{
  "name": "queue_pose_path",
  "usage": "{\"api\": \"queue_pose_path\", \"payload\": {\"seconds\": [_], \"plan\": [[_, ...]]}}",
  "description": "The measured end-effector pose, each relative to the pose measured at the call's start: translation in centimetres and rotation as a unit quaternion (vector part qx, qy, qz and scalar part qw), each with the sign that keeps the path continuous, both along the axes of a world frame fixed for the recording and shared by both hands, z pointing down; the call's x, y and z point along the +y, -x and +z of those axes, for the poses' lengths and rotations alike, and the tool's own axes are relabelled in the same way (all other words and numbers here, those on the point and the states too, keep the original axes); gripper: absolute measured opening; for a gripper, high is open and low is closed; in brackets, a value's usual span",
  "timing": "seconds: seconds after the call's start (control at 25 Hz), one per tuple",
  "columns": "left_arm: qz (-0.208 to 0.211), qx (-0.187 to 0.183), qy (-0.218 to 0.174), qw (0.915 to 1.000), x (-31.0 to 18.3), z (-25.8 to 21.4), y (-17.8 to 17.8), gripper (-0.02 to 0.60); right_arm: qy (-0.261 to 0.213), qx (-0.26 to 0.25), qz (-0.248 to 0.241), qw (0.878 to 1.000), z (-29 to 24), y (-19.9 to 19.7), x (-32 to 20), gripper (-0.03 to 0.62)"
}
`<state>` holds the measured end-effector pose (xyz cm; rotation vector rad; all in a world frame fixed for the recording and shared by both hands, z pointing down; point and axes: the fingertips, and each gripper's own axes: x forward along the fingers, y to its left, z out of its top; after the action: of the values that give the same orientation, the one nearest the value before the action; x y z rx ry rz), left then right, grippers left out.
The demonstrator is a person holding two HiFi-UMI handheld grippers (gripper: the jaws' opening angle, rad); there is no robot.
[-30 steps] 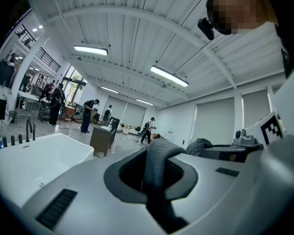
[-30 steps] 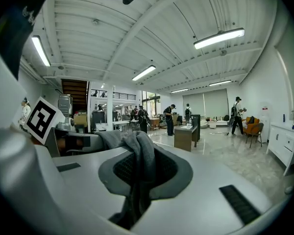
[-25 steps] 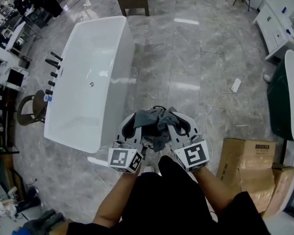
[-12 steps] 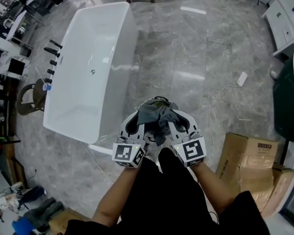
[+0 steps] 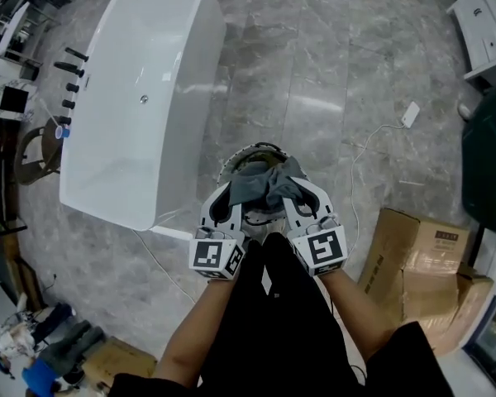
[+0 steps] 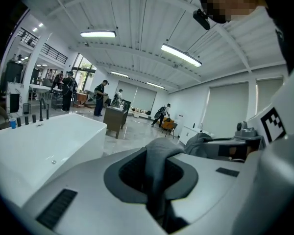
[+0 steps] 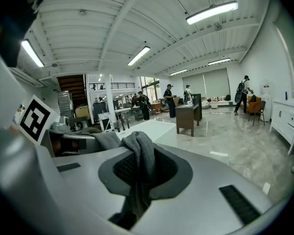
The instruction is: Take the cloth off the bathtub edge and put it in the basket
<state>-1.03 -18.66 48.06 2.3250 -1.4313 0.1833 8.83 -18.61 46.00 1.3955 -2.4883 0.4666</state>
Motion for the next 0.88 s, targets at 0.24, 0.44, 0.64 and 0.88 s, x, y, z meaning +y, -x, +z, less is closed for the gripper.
{"api": "queue_pose_path", "payload": {"seconds": [0.24,0.44,0.64,0.88], "plan": [[0.012,0.010,0.039,0.9991,1.0,5.7,-0.9,0.038,0.032,0.006,0.015,0.999,6.5,0.1,0.7,0.044],[0.013,0.006,0.055,0.9983,1.4,10.4,0.2,0.038,0.065,-0.004,0.012,0.998,11.1,1.0,1.4,0.045],[-0.004,0.001,0.062,0.9981,1.3,15.3,1.4,0.038,0.077,0.019,0.028,0.996,16.1,0.9,1.2,0.045],[-0.004,-0.001,0.073,0.9973,2.0,20.9,1.4,0.038,0.100,0.040,0.040,0.993,21.8,1.3,1.6,0.046]]}}
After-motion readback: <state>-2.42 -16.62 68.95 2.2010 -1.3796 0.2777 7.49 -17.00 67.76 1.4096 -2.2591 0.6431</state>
